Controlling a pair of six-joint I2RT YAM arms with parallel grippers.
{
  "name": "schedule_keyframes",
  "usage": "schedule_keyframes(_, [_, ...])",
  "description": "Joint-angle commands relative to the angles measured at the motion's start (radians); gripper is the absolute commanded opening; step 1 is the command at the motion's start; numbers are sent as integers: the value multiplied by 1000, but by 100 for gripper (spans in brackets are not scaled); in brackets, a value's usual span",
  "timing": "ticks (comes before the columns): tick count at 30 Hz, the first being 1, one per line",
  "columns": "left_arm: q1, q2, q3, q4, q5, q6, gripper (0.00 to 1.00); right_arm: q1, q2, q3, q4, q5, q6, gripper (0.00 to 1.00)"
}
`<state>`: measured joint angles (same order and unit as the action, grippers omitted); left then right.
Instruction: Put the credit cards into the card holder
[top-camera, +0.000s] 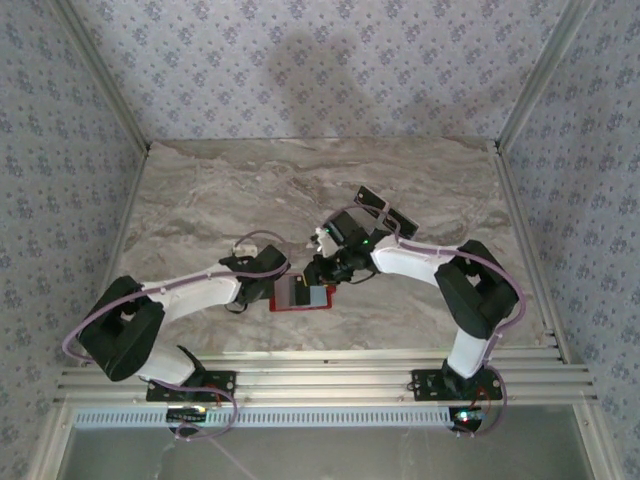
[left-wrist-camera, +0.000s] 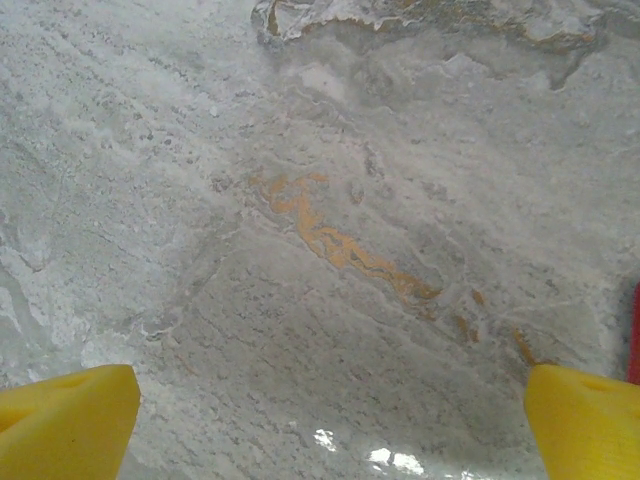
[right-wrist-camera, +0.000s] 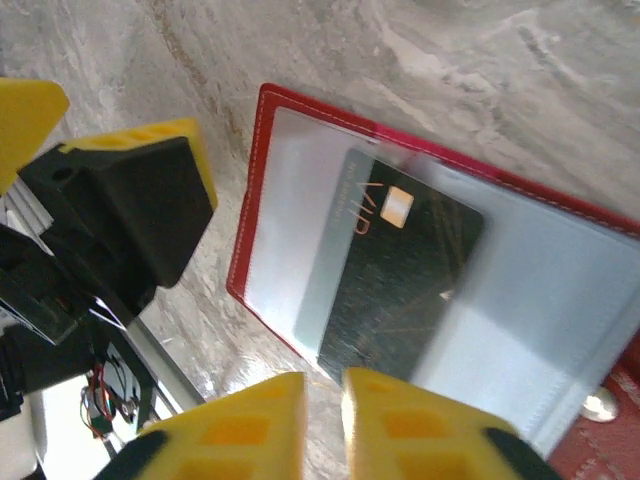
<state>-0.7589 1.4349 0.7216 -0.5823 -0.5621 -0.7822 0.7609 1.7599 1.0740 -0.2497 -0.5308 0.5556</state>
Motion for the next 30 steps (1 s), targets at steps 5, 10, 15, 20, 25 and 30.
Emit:
schedule_keyframes(5, [6, -4, -24, -1, 25, 4, 99, 44, 68, 77, -147, 148, -59, 6])
schedule_keyframes(10, [6, 2, -31, 15, 35, -1, 99, 50, 80, 78, -166, 182, -65, 4])
schedule_keyframes(15, [6, 14, -35, 27, 44, 0, 99, 58, 106, 89, -166, 186, -67, 3])
schedule_keyframes(20, [4, 32, -36, 40, 54, -3, 99, 66, 137, 110, -162, 175, -65, 3])
schedule_keyframes(25, [2, 50, -36, 52, 62, -4, 99, 72, 157, 151, -160, 165, -65, 3])
schedule_keyframes(30, [-2, 65, -37, 60, 64, -6, 98, 76, 170, 161, -150, 153, -59, 3])
